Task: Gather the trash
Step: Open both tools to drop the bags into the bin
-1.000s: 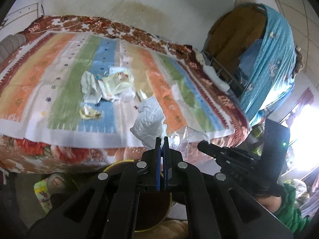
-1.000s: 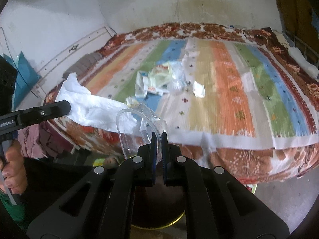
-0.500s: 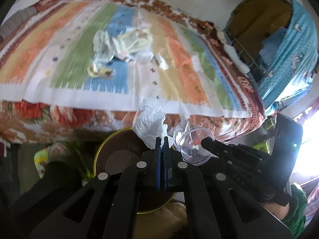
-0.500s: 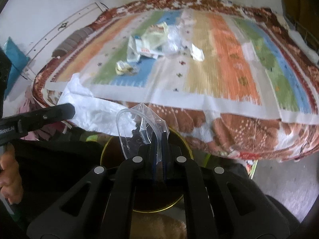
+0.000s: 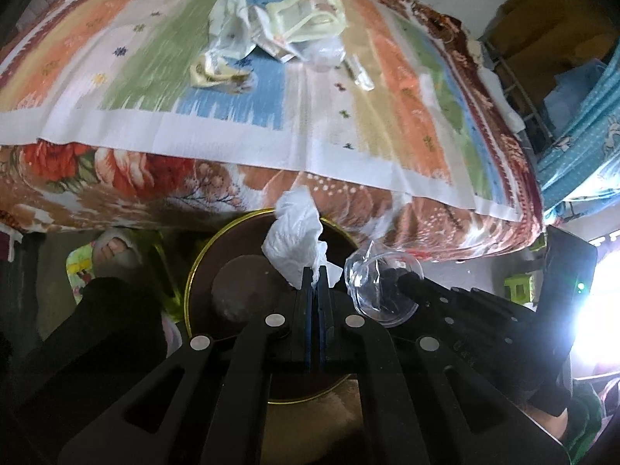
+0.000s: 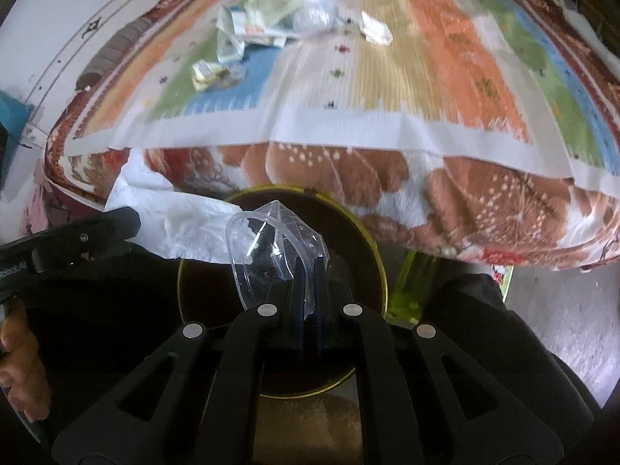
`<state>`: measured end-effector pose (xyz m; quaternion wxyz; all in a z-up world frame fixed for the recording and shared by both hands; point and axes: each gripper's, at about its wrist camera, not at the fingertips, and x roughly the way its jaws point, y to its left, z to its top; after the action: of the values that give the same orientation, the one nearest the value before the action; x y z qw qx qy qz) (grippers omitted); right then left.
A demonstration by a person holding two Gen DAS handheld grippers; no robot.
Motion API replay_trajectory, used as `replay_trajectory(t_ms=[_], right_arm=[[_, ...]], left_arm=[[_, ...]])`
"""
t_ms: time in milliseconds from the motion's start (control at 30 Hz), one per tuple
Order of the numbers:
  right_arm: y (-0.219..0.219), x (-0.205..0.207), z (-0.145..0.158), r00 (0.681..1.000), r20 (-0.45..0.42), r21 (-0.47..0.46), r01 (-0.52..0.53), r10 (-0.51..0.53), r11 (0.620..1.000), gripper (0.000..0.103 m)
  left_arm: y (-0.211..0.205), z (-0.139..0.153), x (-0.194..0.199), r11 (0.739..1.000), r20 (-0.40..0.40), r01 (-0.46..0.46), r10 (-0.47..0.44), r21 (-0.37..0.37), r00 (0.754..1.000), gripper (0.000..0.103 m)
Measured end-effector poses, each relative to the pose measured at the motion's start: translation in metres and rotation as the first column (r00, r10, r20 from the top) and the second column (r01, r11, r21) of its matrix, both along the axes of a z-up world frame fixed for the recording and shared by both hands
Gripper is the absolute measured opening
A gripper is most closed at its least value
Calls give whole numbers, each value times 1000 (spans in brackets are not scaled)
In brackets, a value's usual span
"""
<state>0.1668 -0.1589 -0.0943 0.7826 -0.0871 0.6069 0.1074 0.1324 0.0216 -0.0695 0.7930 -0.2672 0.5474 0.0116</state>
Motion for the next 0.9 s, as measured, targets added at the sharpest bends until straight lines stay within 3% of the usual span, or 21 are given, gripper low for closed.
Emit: replay_trajectory(t_ms=[167, 267, 433, 533, 667, 767, 900], right_arm=[[2, 7, -15, 999, -45, -18, 6, -6, 1000, 4], [1, 12, -19, 998, -59, -24, 19, -20, 1000, 4], [2, 18, -29, 996, -84, -41, 23, -27, 999, 4], [0, 22, -31, 995, -88, -35, 42, -45, 999, 13], [-1, 26, -25, 997, -60, -18, 53, -54, 998, 33], [0, 27, -20, 998, -39, -10, 50, -50, 999, 37], [1, 28, -10, 999, -14, 7, 42, -42, 999, 42]], left_arm=[[0, -17, 5, 1000, -56, -10, 9, -10, 998, 1], [4, -32, 8, 998, -110, -34, 27, -60, 994, 1], [7, -38, 10, 998, -134, -54, 48, -43, 990, 1], [14, -43, 12, 995, -152, -82, 73, -52, 986, 4], [22, -36, 13, 993, -127, -106, 99, -48, 987, 16], [28, -30, 12, 990, -106, -128, 121, -56, 987, 35], [37, -18, 13, 985, -64, -168, 166, -33, 984, 35]])
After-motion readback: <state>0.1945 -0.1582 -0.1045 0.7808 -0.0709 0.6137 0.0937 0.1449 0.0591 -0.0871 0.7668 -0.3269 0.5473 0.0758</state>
